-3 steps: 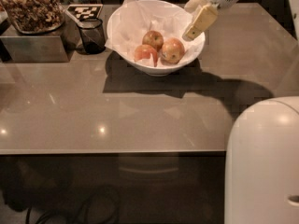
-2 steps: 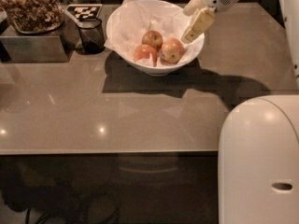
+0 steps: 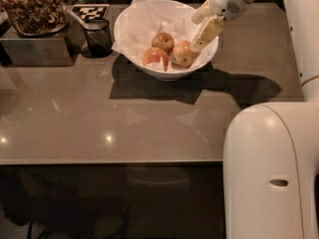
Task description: Pick apple from white bowl
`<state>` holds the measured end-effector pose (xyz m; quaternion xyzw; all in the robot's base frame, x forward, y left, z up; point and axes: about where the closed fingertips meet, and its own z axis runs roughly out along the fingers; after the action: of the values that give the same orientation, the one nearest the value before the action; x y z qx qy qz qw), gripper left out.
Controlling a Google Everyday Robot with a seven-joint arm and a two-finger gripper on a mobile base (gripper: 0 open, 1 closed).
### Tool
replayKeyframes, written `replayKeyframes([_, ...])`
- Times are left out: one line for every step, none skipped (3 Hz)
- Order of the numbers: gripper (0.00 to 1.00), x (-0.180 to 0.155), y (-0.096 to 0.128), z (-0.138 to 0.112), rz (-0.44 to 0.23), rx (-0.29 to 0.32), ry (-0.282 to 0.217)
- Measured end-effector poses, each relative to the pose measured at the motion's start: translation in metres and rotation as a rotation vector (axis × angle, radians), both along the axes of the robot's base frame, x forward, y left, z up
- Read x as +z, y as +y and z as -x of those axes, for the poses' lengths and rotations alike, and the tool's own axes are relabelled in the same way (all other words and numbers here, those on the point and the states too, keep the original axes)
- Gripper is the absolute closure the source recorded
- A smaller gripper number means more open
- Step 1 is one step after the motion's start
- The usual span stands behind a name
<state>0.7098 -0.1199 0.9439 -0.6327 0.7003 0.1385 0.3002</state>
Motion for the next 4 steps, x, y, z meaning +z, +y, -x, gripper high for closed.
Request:
replayKeyframes([0.27,-0.012,0.01,-0.007,-0.018,0.02,0.017])
replayKeyframes([0.27,-0.023,0.019,-0.012,-0.006,0.035,0.031])
replayKeyframes([0.28,-0.033,0.028,-0.019,0.062,0.051,0.033])
replayKeyframes([0.28,-0.048,0.03,-0.025,0.164,0.059,0.045])
